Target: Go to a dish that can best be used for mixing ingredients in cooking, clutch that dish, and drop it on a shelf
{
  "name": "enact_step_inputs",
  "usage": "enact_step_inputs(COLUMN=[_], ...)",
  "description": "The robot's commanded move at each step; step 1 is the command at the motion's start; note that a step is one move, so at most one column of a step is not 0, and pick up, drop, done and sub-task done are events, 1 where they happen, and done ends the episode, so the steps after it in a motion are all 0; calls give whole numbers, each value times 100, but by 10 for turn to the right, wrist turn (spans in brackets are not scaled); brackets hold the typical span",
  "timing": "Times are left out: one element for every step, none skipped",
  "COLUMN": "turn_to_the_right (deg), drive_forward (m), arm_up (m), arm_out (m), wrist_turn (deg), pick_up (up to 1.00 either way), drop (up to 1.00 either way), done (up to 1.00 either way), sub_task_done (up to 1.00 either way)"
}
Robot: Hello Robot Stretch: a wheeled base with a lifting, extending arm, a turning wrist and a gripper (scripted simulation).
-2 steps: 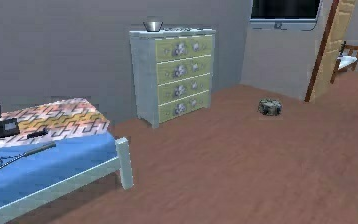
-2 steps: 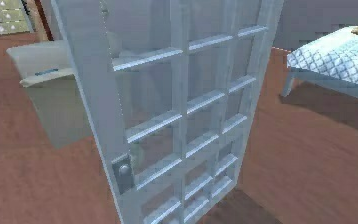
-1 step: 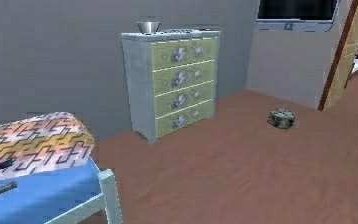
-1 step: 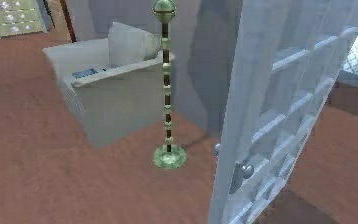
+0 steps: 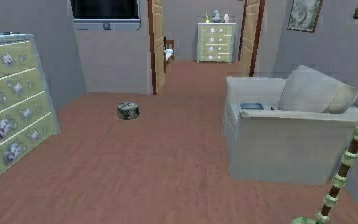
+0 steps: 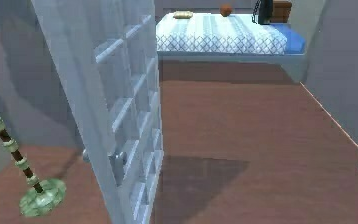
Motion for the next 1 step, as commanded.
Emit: enact_step_inputs(turn_to_the_right=[0], drive_forward=[100], arm_up=[0], arm_out=[0], wrist_turn=[0], pick_up=[0], drop=[0], done=[0], sub_task_done=[0])
